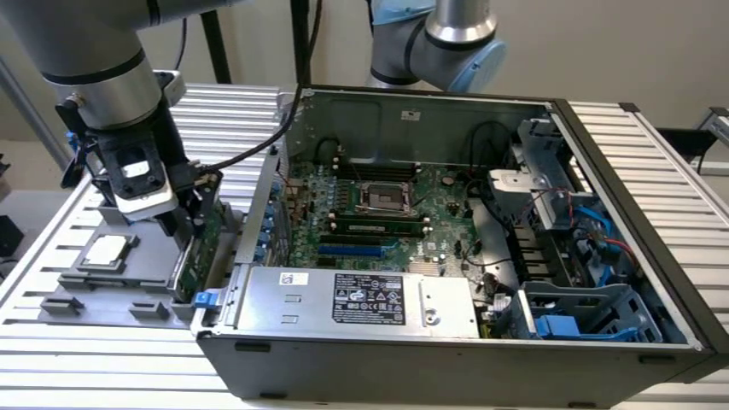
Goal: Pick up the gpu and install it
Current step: 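Pick up the gpu and move the gpu toward the slot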
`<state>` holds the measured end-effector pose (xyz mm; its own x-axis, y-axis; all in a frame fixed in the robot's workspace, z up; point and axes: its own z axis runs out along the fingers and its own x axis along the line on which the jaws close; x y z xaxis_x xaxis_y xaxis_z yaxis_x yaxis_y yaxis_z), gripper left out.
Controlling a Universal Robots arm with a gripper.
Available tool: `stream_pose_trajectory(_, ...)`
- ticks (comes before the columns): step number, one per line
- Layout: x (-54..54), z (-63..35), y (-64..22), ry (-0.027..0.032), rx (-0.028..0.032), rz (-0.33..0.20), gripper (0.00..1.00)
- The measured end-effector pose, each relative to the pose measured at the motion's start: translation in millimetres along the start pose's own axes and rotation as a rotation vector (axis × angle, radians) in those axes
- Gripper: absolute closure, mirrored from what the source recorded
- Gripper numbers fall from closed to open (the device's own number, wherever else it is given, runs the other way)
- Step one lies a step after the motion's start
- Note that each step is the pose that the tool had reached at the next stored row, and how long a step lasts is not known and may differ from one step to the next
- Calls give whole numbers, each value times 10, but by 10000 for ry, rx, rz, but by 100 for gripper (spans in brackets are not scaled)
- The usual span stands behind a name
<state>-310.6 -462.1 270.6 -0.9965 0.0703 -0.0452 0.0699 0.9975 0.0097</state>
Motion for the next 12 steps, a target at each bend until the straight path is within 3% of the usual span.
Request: stream_pose_trajectory(12, 41, 208, 10, -88, -3, 70, 58)
